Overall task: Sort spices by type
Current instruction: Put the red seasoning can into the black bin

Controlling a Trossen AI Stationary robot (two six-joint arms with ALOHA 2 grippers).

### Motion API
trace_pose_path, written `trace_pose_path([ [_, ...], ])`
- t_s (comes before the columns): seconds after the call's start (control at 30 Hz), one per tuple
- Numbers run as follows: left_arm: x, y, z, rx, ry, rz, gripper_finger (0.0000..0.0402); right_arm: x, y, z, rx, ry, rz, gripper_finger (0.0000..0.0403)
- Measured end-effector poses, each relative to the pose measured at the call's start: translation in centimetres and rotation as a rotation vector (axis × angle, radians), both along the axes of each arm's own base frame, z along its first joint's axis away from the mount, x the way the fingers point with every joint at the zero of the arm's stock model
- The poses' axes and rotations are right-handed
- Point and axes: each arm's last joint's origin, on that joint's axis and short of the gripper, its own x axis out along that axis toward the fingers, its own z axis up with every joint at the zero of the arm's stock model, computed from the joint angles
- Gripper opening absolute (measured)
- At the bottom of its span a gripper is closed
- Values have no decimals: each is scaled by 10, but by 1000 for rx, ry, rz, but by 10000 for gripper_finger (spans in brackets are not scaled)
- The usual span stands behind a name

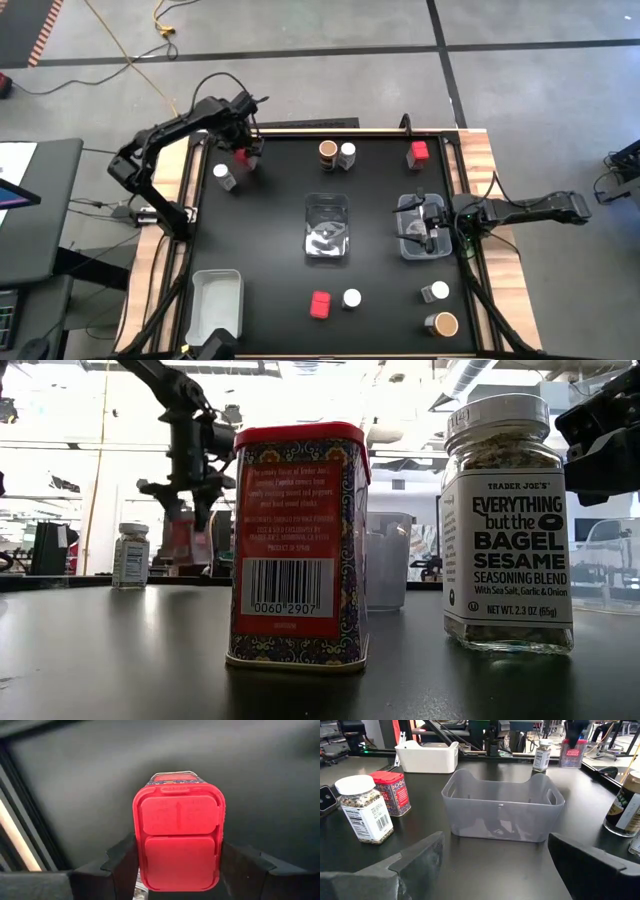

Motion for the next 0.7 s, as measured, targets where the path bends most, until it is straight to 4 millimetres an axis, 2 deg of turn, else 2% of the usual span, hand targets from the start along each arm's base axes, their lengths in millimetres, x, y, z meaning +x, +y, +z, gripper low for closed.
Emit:
trace_pose_path([
  [0.2,11,-2,16,57,-22,-115,227,0,0,0,0,0,-1,384],
  [0.47,25,-16,17,82,23,-398,227,0,0,0,0,0,0,384],
  [0.7,45,-38,17,99,52,-649,227,0,0,0,0,0,0,384],
])
